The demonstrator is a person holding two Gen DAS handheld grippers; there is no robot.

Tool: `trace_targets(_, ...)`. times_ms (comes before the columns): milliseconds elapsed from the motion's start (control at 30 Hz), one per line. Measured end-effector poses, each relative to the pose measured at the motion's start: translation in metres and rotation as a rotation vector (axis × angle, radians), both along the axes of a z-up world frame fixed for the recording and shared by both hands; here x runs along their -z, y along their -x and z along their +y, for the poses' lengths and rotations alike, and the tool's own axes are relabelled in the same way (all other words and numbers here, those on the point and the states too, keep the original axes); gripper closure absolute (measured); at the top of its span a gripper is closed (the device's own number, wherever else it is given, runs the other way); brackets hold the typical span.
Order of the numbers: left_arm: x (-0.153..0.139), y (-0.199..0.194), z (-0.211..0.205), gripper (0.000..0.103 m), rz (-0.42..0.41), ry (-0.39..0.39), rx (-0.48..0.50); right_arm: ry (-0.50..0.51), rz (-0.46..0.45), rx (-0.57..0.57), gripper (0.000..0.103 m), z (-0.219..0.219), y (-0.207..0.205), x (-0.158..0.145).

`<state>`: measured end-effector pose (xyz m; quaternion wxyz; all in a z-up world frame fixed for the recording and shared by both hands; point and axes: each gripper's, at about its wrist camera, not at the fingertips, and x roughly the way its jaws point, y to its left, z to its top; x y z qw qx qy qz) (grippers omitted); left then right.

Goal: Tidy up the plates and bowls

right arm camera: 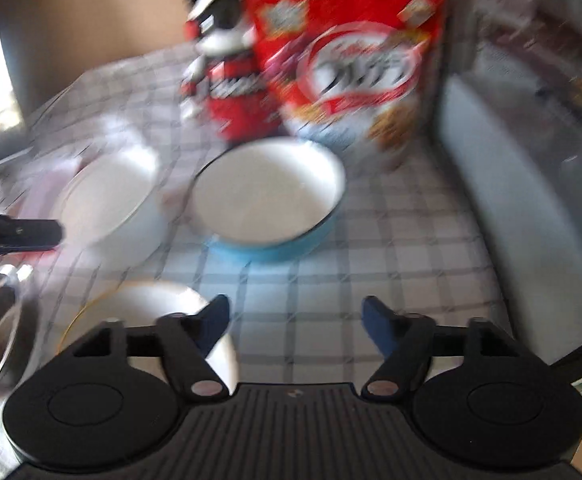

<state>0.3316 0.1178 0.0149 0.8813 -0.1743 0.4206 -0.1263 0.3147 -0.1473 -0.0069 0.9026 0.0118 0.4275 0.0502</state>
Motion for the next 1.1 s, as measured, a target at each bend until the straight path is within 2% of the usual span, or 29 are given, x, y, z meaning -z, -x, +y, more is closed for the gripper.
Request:
trace_targets(167,0.000,-0.040,-0.035,0.079,0.010,-0.007,0.081,0.020,-0.041,0.045,0.017,-0.019,-0.016,-0.013)
trace_targets(267,0.009,-0.061,-0.057,0.079,0.034,-0.039,0.101,-0.014,-0.014,0.026,0.017,-0.025,-0.026,-0.012)
trace_targets(367,0.013,-0.086,-0.075,0.079,0.041,-0.130,0.137,-0.064,0.019,0.016,0.018,-0.031,-0.042,-0.007)
trace_targets(500,0.015,-0.118,-0.090,0.079,0.040,-0.296,0.150,-0.098,0.039,0.024,0.032,-0.028,-0.062,0.001)
trace_targets(633,0.016,-0.138,-0.097,0.078,0.035,-0.371,0.170,-0.139,0.052,0.030,0.036,-0.025,-0.084,0.010)
trace_targets(733,0.027,-0.149,-0.102,0.078,0.070,-0.426,0.201,-0.164,0.073,0.052,0.036,-0.023,-0.100,0.019)
trace_targets(900,0.040,-0.162,-0.101,0.076,0.088,-0.452,0.195,-0.201,0.138,0.063,0.038,-0.020,-0.119,0.040)
trace_targets(1100,0.056,-0.174,-0.100,0.077,0.135,-0.442,0.206,-0.259,0.227,0.046,0.040,-0.014,-0.129,0.065)
